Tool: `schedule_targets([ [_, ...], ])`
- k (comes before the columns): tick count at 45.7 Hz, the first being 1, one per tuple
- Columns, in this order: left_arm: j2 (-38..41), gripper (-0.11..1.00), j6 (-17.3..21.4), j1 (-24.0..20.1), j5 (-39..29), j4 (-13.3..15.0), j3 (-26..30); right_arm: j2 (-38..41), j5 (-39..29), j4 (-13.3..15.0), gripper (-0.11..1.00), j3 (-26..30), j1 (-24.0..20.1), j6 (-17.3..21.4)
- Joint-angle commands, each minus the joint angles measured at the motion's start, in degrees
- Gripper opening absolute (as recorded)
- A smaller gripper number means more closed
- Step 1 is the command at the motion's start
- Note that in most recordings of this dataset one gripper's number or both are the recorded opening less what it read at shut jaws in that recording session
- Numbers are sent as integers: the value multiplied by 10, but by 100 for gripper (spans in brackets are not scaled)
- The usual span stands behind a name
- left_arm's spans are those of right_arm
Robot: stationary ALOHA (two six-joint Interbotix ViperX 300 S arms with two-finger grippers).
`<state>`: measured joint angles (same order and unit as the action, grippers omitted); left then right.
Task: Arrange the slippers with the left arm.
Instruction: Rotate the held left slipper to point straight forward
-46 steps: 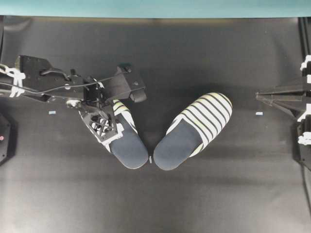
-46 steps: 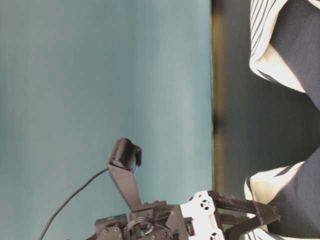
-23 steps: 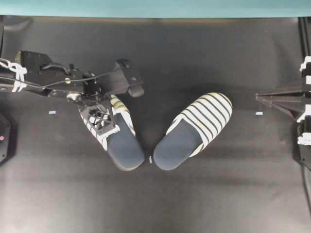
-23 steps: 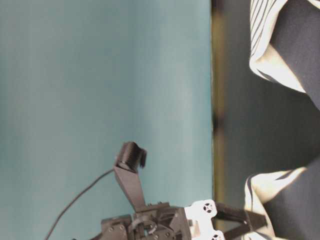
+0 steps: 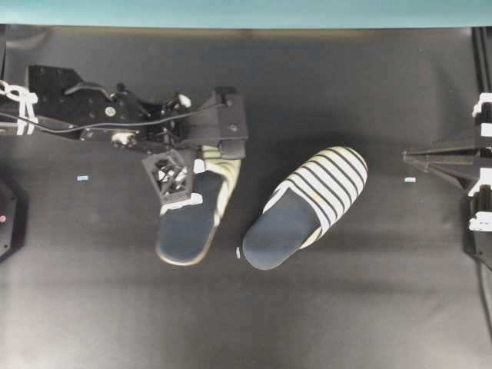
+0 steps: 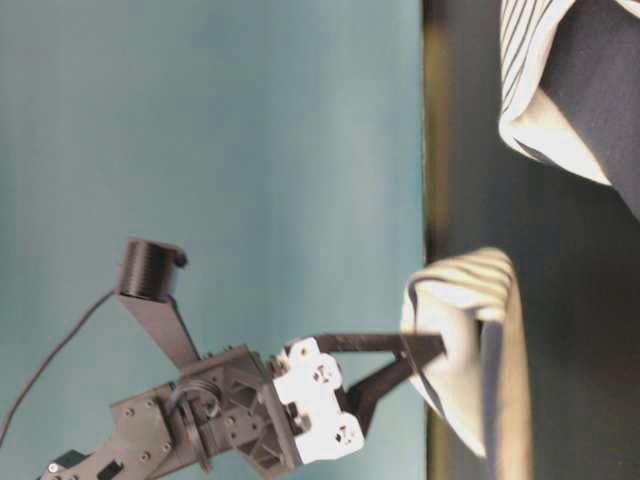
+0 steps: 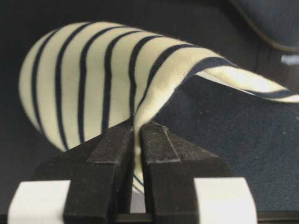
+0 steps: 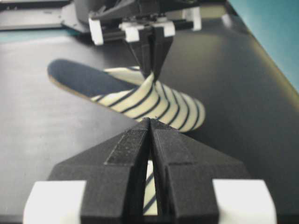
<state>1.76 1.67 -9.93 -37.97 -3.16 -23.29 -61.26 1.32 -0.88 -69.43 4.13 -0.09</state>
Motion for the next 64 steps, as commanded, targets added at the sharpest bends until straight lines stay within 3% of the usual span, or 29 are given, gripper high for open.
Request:
schedule_targets([
  [1, 0, 1, 1, 2, 30, -3, 8, 1, 3, -2, 1, 4, 2, 4],
  [8, 18, 1, -3, 3, 60, -2, -1, -4, 3, -2, 1, 4, 1, 4],
  [29, 60, 1, -37, 1, 36, -2, 2, -5, 5, -4, 1, 0, 1, 4],
  [38, 74, 1, -78, -2, 20, -2, 4, -6, 5, -3, 1, -4, 2, 4],
  [53, 77, 1, -113, -13, 18, -2, 11, -5, 4, -4, 1, -7, 1, 4],
  [64, 84, 1, -166, -17, 22, -2, 27, -6, 5, -4, 1, -10, 2, 4],
])
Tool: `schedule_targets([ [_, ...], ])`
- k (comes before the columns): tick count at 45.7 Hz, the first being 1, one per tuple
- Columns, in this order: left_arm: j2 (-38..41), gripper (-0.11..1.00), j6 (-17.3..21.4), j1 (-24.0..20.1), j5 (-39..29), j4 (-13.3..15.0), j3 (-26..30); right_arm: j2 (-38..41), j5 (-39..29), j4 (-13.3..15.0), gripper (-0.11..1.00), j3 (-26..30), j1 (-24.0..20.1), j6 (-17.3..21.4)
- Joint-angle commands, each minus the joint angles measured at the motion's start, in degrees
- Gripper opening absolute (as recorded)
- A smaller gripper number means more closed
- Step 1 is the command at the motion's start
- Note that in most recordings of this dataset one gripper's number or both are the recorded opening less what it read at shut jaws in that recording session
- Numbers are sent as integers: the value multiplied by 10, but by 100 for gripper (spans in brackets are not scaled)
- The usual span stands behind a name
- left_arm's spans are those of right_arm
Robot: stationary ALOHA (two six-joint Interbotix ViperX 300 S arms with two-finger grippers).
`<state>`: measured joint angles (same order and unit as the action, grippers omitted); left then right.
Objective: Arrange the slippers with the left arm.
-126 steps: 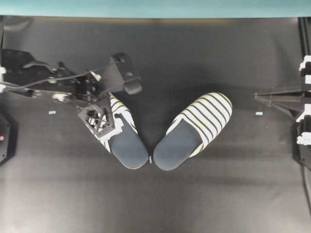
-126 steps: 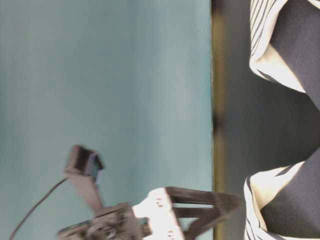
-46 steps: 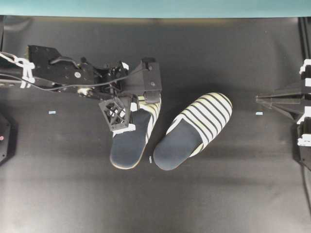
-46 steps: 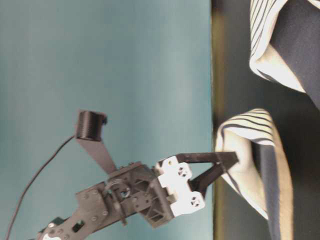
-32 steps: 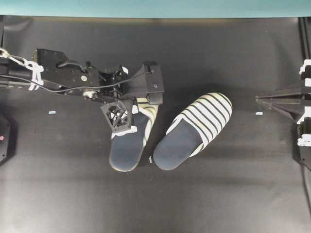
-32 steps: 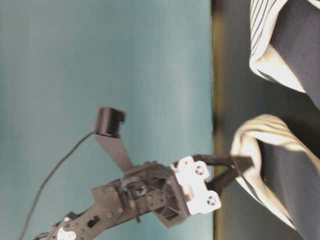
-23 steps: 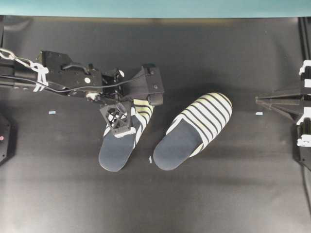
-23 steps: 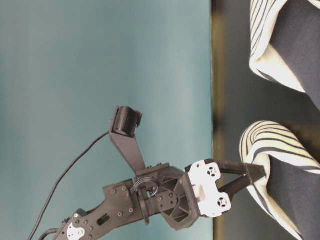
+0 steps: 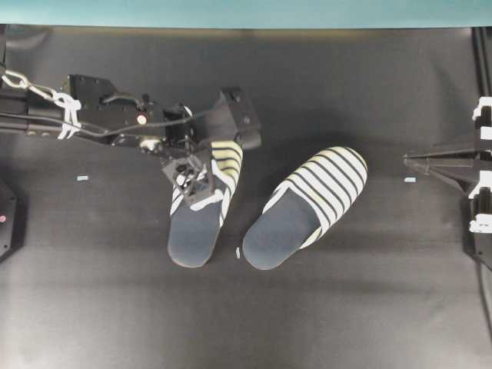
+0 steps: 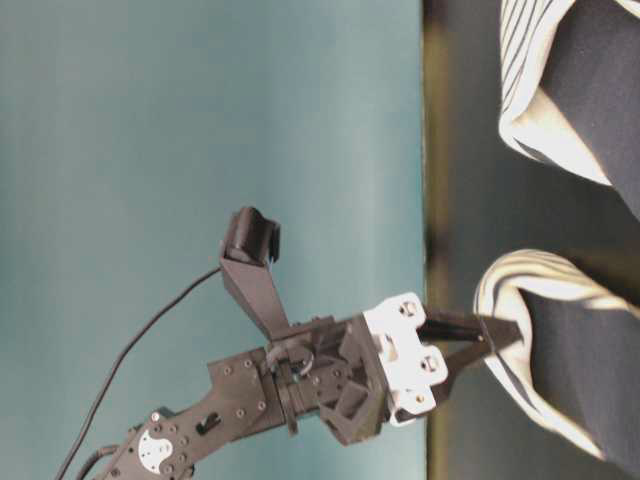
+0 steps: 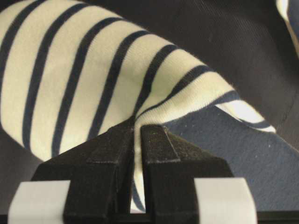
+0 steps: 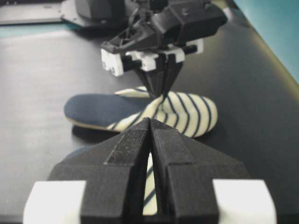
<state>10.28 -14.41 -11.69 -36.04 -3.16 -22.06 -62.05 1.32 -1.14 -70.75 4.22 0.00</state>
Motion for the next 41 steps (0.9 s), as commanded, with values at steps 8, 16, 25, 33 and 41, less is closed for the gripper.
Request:
schedule_targets([
  [8, 1, 1, -5, 0, 0, -2, 18, 3, 4, -2, 1, 3, 0, 4],
  [16, 2, 1, 2, 4, 5, -2, 9, 2, 4, -3, 1, 2, 0, 4],
  [25, 1, 1, 39, 18, 10, -2, 6, 2, 5, -4, 1, -2, 0, 11],
  [33, 2, 2, 37, 19, 21, -2, 10, 2, 5, -4, 1, -2, 1, 12],
  [41, 1, 15, 42, 19, 18, -2, 4, -1, 3, -4, 1, -4, 1, 12],
])
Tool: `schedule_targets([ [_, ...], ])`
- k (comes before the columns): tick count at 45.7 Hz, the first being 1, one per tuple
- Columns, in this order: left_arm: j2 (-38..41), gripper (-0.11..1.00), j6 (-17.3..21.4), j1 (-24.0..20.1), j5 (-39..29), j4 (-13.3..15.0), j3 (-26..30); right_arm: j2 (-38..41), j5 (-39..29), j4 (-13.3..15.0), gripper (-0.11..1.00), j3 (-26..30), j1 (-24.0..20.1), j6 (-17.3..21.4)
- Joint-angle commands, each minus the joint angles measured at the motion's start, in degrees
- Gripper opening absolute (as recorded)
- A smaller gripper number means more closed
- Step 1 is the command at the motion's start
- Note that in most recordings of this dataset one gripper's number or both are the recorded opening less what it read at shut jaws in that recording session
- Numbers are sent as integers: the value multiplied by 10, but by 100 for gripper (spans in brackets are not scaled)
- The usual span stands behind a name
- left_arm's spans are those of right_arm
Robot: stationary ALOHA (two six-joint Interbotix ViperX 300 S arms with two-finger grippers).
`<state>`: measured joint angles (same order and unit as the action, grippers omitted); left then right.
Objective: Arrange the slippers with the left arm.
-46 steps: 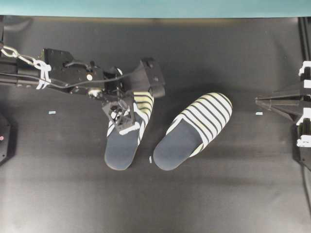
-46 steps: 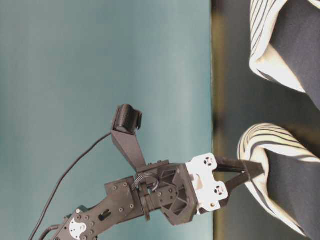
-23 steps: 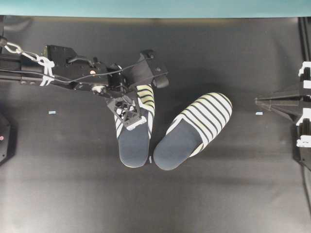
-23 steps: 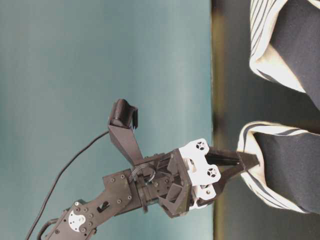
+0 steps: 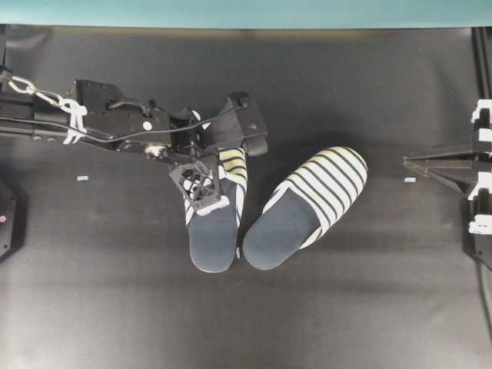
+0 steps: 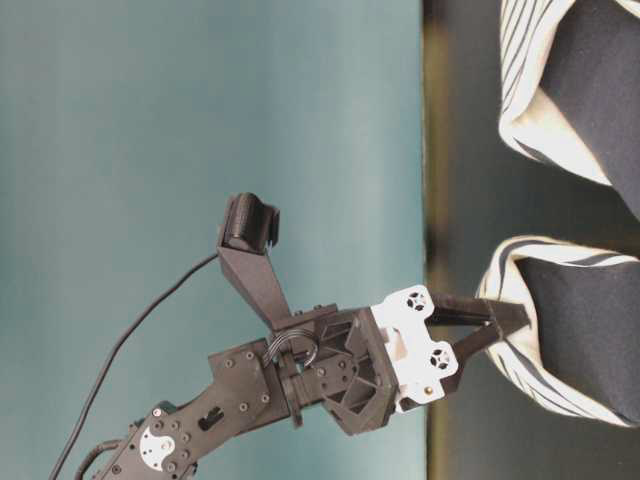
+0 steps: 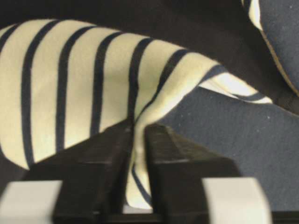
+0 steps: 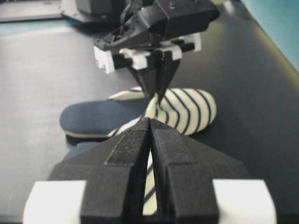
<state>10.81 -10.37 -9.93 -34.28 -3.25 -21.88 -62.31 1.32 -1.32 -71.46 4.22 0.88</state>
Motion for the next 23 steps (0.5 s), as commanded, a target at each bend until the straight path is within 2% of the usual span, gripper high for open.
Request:
schedule_targets([
  [1, -5, 19, 4, 1, 1, -1, 1, 1, 4, -2, 1, 4, 1, 4],
  [5, -5, 41, 12, 2, 0, -1, -4, -2, 4, -2, 1, 2, 0, 4],
  [10, -15, 73, 46, 2, 0, -1, -13, -4, 3, -2, 1, -1, 0, 4],
  [13, -22, 86, 66, 4, 2, -1, -13, -6, 3, -2, 1, -2, 0, 10],
  [23, -44, 85, 123, 27, 40, -1, 24, -9, 3, -2, 1, -3, 1, 11],
])
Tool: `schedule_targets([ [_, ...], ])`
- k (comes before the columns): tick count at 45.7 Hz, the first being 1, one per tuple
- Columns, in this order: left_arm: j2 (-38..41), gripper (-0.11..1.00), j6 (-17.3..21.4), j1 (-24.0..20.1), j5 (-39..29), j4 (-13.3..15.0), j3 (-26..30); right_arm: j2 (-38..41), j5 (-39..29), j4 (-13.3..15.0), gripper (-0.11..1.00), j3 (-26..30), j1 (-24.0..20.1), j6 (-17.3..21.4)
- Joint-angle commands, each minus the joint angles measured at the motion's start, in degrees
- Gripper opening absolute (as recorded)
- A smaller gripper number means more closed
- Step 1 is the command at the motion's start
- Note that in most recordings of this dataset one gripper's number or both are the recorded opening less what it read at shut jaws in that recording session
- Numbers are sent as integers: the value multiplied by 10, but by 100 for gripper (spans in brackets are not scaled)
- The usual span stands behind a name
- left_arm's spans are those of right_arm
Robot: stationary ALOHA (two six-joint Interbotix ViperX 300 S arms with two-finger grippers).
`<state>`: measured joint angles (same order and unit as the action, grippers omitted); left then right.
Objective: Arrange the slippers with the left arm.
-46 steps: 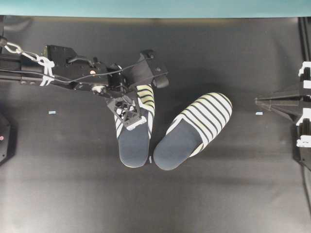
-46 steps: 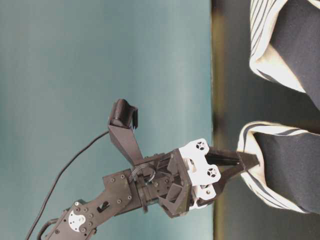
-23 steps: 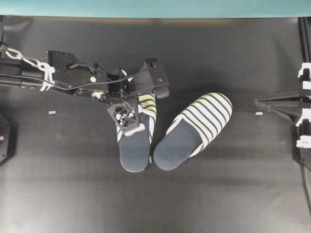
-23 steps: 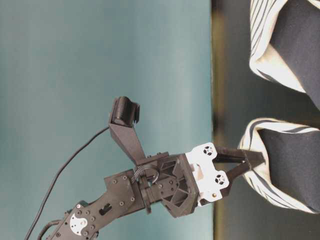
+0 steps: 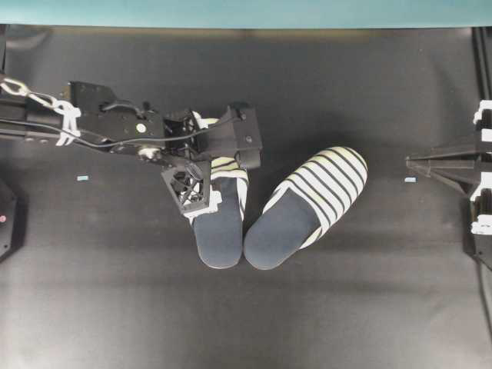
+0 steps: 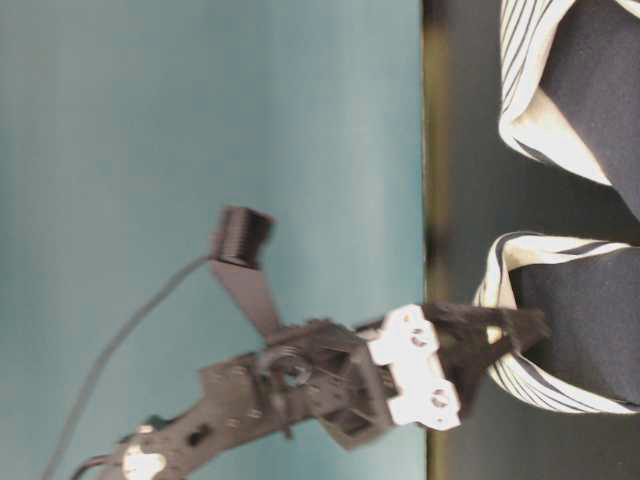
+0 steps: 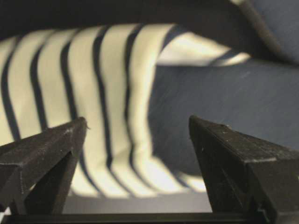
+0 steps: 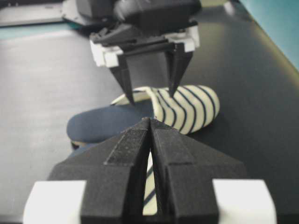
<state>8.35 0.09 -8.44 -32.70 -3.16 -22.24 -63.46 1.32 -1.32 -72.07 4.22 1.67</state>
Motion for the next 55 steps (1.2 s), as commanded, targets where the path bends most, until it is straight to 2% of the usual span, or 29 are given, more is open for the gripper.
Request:
schedule_targets([
  [1, -21, 85, 27, 15, 31, -2, 33, 2, 3, -2, 1, 4, 1, 4],
  [4, -18, 85, 69, 20, 54, -2, 54, 2, 4, -2, 1, 4, 1, 4],
  [12, 8, 85, 210, 40, 114, -2, 98, 2, 3, -2, 1, 2, 1, 8],
  [20, 69, 85, 300, 62, 162, -2, 131, 2, 4, -2, 1, 0, 1, 7],
  [24, 108, 85, 325, 65, 171, -2, 151, 2, 4, -2, 1, -2, 1, 7],
  [38, 205, 84, 340, 57, 185, -2, 218, 0, 3, -2, 1, -7, 1, 7],
  [44, 211, 77, 337, 49, 185, -2, 222, -3, 3, -2, 1, -9, 1, 8],
  [48, 209, 61, 333, 47, 183, -2, 221, -4, 3, -2, 1, -10, 0, 7],
  [55, 192, 19, 320, 40, 174, -1, 221, -8, 3, -2, 1, -12, 1, 8],
])
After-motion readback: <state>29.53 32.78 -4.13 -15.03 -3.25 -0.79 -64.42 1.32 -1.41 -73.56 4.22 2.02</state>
